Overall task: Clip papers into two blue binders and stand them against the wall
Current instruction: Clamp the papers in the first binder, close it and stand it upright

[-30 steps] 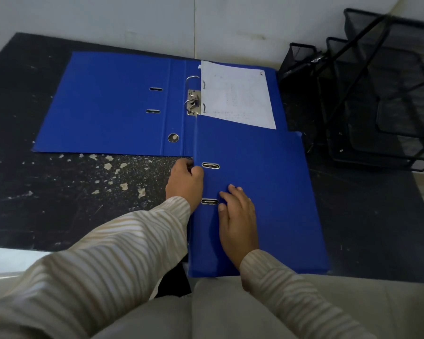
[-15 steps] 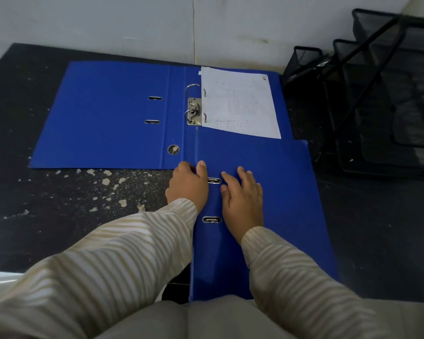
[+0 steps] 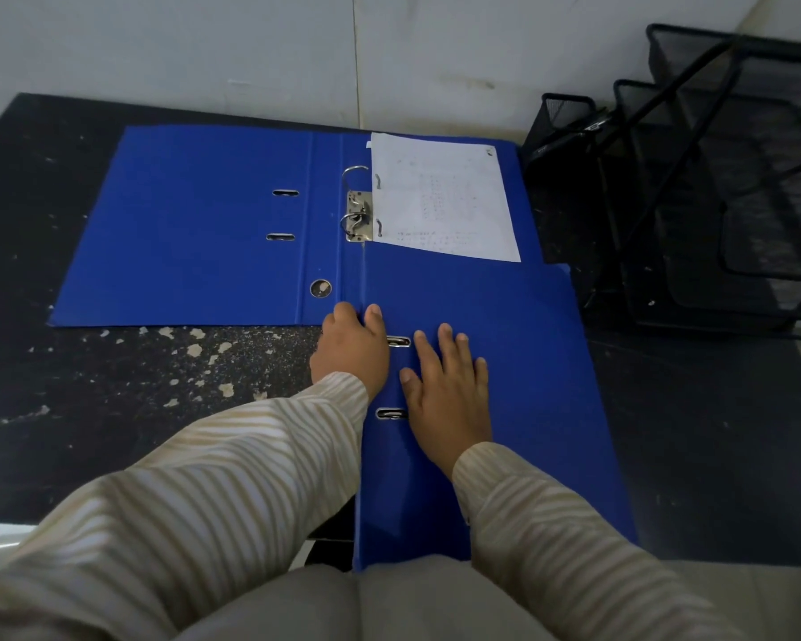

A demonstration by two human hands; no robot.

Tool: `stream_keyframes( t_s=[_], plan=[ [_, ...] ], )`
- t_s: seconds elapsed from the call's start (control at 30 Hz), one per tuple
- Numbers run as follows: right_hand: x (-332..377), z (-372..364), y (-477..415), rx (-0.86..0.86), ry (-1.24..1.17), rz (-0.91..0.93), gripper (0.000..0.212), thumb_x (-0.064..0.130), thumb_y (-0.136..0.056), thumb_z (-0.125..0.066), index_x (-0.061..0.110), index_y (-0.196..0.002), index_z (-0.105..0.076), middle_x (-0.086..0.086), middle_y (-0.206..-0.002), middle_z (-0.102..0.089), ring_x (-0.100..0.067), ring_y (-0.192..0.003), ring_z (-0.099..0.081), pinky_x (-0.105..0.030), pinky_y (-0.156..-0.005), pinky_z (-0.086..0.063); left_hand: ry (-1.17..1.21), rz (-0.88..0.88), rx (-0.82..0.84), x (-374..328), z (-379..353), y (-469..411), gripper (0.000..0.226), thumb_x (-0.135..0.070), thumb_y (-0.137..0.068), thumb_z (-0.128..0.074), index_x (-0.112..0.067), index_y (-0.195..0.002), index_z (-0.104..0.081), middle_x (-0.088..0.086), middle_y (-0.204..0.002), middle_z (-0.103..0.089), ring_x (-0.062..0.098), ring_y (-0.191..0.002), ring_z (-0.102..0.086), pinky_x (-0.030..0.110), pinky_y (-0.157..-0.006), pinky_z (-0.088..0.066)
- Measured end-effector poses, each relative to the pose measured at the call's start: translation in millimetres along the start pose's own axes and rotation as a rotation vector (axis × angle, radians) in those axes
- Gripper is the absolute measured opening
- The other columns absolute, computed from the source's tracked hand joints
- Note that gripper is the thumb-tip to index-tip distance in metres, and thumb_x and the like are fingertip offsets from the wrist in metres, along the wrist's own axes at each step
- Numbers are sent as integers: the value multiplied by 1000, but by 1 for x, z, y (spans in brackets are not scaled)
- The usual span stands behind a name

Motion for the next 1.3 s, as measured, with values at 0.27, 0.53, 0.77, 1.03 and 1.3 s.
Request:
stream_keyframes(
  t_s=[0.27,0.53,0.77,1.03,1.3],
  plan=[
    [-5,-10,33,107,57,82,82,69,-79,5,26,-149,-2,2,-158,11,-14,-142,19,-42,-115,11,21,-20,-16,0,2,-1,41,-46,-97,-34,-7,-101,-48,14,-111,-56,34,-93,-57,50,-86,-46],
    [-11,-19,30,297,26,126,79,64,-89,-29,29,-147,12,6,-153,29,-8,-131,36,-42,-110,19,123,-28,23,16,-4,2,47,-53,-90,-44,-13,-113,-52,6,-116,-58,25,-102,-56,49,-96,-42],
    [-11,-20,29,313,0,88,78,59,-90,-35,32,-146,11,9,-153,29,-11,-136,33,-43,-110,20,65,-67,32,15,-7,5,52,-50,-89,-49,-12,-123,-48,6,-124,-53,26,-111,-53,50,-101,-38],
    [-11,-17,29,346,-69,96,80,59,-89,-39,34,-146,11,10,-153,28,-10,-137,30,-41,-109,19,-31,-100,70,11,-10,14,67,-57,-83,-54,-12,-131,-44,11,-135,-48,31,-124,-45,51,-103,-37],
    [-12,-16,28,344,-81,93,81,59,-89,-40,33,-147,10,9,-154,26,-12,-138,28,-41,-110,18,-13,-128,112,10,-19,27,96,-52,-77,-68,-9,-148,-19,11,-151,-31,32,-139,-25,42,-112,-25]
  ],
)
Point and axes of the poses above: each hand's wrist, its own y-axis away from the middle knuckle, its own z-axis out of the back of the hand, x = y × z, the point moved 10 cm from there along -y, towards the middle knuckle
